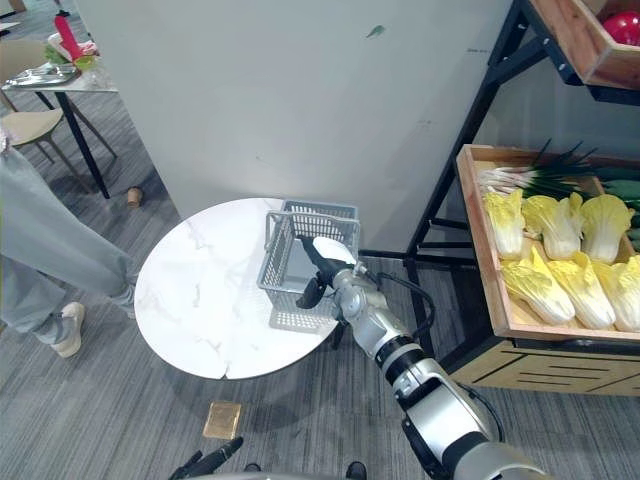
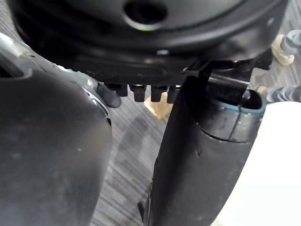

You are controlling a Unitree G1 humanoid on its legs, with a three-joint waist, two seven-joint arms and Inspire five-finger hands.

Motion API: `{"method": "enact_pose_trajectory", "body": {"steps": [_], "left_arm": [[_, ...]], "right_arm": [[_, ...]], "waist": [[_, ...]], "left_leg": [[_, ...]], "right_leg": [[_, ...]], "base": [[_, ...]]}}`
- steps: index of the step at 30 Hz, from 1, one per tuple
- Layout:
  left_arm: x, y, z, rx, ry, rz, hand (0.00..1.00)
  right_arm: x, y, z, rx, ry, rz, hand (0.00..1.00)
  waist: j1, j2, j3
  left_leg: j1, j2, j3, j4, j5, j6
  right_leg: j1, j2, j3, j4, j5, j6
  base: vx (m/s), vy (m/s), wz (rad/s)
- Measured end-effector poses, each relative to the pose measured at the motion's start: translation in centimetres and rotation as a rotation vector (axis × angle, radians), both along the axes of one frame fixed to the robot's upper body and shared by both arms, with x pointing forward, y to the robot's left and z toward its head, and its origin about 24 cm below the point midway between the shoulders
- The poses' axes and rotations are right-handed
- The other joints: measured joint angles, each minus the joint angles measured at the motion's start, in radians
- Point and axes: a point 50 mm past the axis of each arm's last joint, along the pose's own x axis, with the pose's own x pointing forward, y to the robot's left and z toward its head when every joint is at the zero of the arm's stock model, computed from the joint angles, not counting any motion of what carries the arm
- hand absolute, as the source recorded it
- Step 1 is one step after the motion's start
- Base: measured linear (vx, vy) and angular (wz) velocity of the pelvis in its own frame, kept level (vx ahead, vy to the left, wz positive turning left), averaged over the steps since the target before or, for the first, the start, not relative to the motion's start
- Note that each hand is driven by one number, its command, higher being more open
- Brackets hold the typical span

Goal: Pick vegetable in the basket

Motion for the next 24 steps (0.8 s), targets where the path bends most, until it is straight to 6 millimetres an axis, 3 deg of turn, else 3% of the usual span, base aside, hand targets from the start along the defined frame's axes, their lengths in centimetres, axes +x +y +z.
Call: {"method": "enact_pose_trajectory", "body": {"steps": [8, 14, 17, 24], "left_arm": [[0.3, -0.2, 0.1, -0.011, -0.011, -0.010, 1.00], [0.5, -0.3, 0.3, -0.005, -0.031, -0.013, 1.00], [1.2, -0.3, 0.6, 0.001, -0.062, -0.022, 1.00], [2.0, -0.2, 0.9, -0.008, -0.092, 0.007, 1.00]], "right_arm": [[0.2, -0.3, 0.0, -0.002, 0.015, -0.044, 1.00], [0.7, -2.0, 0.1, 0.043, 0.037, -0.197, 1.00], [1.7, -3.4, 1.3, 0.102, -0.002, -0.282, 1.00], [3.7, -7.4, 4.8, 0.045, -0.143, -0.395, 1.00]], "waist": [[0.000, 0.011, 0.014], [0.001, 0.016, 0.030], [0.003, 0.019, 0.075], [0.019, 0.023, 0.148]], "left_leg": [[-0.004, 0.002, 0.001, 0.000, 0.006, -0.006], [-0.009, 0.002, 0.000, 0.000, 0.007, -0.005], [-0.016, 0.001, -0.002, 0.000, 0.012, -0.002], [-0.072, 0.006, -0.030, 0.002, 0.035, 0.001]], "right_leg": [[0.000, 0.000, -0.011, -0.005, 0.000, 0.000], [0.000, 0.000, -0.011, -0.004, 0.002, 0.001], [-0.005, 0.000, -0.013, -0.004, 0.006, -0.001], [-0.048, 0.005, -0.032, -0.005, 0.019, -0.011]], "base": [[-0.02, 0.004, 0.04], [-0.04, 0.011, 0.01], [-0.06, 0.009, 0.02], [-0.04, 0.000, 0.11]]}}
